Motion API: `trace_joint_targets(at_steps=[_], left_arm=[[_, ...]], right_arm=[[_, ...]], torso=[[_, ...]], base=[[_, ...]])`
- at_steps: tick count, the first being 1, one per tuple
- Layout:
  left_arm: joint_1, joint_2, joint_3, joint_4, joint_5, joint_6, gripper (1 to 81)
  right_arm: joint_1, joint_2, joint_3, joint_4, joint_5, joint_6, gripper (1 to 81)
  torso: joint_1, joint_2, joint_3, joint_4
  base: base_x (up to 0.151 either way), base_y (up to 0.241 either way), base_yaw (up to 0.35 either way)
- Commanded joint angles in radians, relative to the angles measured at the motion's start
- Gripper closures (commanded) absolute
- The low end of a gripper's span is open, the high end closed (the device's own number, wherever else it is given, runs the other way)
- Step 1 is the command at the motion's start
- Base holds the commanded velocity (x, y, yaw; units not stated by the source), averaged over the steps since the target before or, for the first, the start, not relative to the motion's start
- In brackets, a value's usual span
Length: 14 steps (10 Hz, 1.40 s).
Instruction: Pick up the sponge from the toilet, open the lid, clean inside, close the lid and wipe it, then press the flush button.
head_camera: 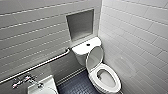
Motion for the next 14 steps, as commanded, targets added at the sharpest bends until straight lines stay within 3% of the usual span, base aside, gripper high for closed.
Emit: trace_joint_targets(at_steps=[1, 3, 5, 8, 11, 13, 14], left_arm=[[-0.063, -0.033, 0.043, -0.073, 0.077, 0.006, 1.0], [-0.128, -0.063, 0.096, -0.081, 0.079, -0.003, 1.0], [-0.218, -0.073, 0.100, -0.114, 0.135, -0.031, 1.0], [-0.371, -0.068, 0.103, -0.243, 0.214, -0.054, 1.0], [-0.504, -0.070, 0.105, -0.369, 0.278, -0.054, 1.0], [-0.585, -0.067, 0.105, -0.420, 0.278, -0.055, 1.0], [-0.621, -0.062, 0.105, -0.452, 0.280, -0.059, 1.0]], right_arm=[[-0.012, 0.050, -0.127, -0.037, -0.110, -0.006, 81.1], [-0.001, 0.055, -0.154, -0.139, -0.110, 0.032, 81.1], [0.011, 0.090, -0.193, -0.276, -0.077, 0.135, 81.1], [0.018, 0.118, -0.285, -0.241, -0.133, 0.135, 81.1], [-0.025, 0.110, -0.301, -0.062, -0.167, 0.144, 81.1], [-0.036, 0.110, -0.306, -0.111, -0.167, 0.144, 81.1], [-0.024, 0.098, -0.309, -0.188, -0.178, 0.144, 81.1]], torso=[[0.000, 0.000, 0.000, 0.000], [-0.001, 0.000, 0.000, 0.000], [-0.001, 0.000, 0.000, 0.000], [-0.001, 0.000, 0.000, 0.000], [-0.001, 0.001, 0.000, 0.000], [-0.001, 0.001, 0.000, 0.000], [-0.001, 0.001, 0.000, 0.000]], base=[[0.000, 0.000, 0.000], [0.000, 0.000, 0.000], [0.000, 0.000, 0.000], [0.000, 0.000, 0.000], [0.000, 0.000, 0.000], [0.000, 0.000, 0.000], [0.000, 0.000, 0.000]])
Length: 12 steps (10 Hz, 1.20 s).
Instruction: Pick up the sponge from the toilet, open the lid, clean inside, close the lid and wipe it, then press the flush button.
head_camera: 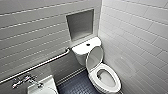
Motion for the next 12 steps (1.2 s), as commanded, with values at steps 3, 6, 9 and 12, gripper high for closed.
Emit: trace_joint_targets(at_steps=[3, 6, 9, 12], left_arm=[[-0.214, -0.013, 0.016, -0.159, 0.109, -0.007, 1.0], [-0.252, -0.013, 0.002, -0.169, 0.108, -0.006, 1.0], [-0.254, -0.024, -0.009, -0.162, 0.099, 0.003, 1.0], [-0.246, -0.020, -0.095, -0.162, 0.100, -0.003, 1.0]], right_arm=[[0.048, -0.048, -0.037, -0.306, -0.099, 0.093, 81.1], [0.057, -0.022, -0.073, -0.423, -0.090, 0.219, 81.1], [0.076, -0.016, -0.081, -0.523, -0.088, 0.297, 81.1], [0.106, -0.030, -0.083, -0.607, -0.090, 0.364, 81.1]], torso=[[0.000, 0.000, 0.000, 0.000], [0.000, 0.001, 0.000, 0.000], [0.000, 0.001, 0.000, 0.000], [0.000, 0.002, 0.000, 0.000]], base=[[0.000, 0.000, 0.000], [0.000, 0.000, 0.000], [0.000, 0.000, 0.000], [0.000, 0.000, 0.000]])
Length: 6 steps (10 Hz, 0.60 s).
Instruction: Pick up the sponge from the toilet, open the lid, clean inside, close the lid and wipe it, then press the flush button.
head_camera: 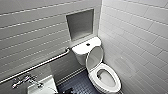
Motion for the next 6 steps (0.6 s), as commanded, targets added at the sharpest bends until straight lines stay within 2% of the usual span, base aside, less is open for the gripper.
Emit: trace_joint_targets(at_steps=[1, 2, 3, 4, 5, 6], left_arm=[[-0.076, -0.019, -0.006, -0.017, 0.061, 0.007, 1.0], [-0.056, -0.022, -0.019, -0.016, 0.058, 0.010, 1.0], [-0.030, -0.022, -0.037, -0.017, 0.058, 0.012, 1.0], [0.030, -0.015, -0.054, -0.007, 0.055, 0.024, 1.0], [0.096, 0.010, -0.089, 0.032, 0.035, 0.047, 1.0], [0.134, 0.033, -0.123, 0.047, -0.021, 0.050, 1.0]], right_arm=[[0.024, -0.028, -0.016, -0.068, -0.071, 0.038, 81.1], [0.027, -0.014, -0.024, -0.088, -0.045, 0.067, 81.1], [0.027, -0.009, -0.019, -0.149, -0.028, 0.134, 81.1], [0.024, -0.020, -0.024, -0.177, -0.010, 0.225, 81.1], [0.021, -0.020, -0.016, -0.246, 0.013, 0.256, 81.1], [0.026, -0.003, -0.016, -0.307, 0.036, 0.270, 81.1]], torso=[[0.000, 0.000, 0.000, 0.000], [0.000, 0.000, 0.000, 0.000], [0.000, 0.000, 0.000, 0.000], [0.000, 0.000, 0.000, 0.000], [0.000, 0.000, 0.000, 0.000], [0.000, 0.000, 0.000, 0.000]], base=[[0.000, 0.000, 0.000], [0.000, 0.000, 0.000], [0.000, 0.000, 0.000], [0.000, 0.000, 0.000], [0.000, 0.000, 0.000], [0.000, 0.000, 0.000]])
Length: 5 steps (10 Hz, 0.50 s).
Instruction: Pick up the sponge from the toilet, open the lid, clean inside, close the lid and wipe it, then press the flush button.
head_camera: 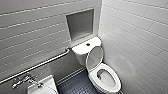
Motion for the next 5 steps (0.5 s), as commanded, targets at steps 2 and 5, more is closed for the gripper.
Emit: trace_joint_targets(at_steps=[2, 5], left_arm=[[-0.006, 0.035, -0.006, 0.048, -0.006, 0.024, 1.0], [-0.010, 0.031, 0.006, 0.061, -0.002, 0.026, 1.0]], right_arm=[[0.021, 0.025, -0.017, -0.223, -0.027, 0.145, 81.1], [0.024, 0.019, 0.015, -0.446, 0.046, 0.385, 81.1]], torso=[[0.000, 0.000, 0.000, 0.000], [0.000, 0.000, 0.000, 0.000]], base=[[0.000, 0.000, 0.000], [0.000, 0.000, 0.000]])
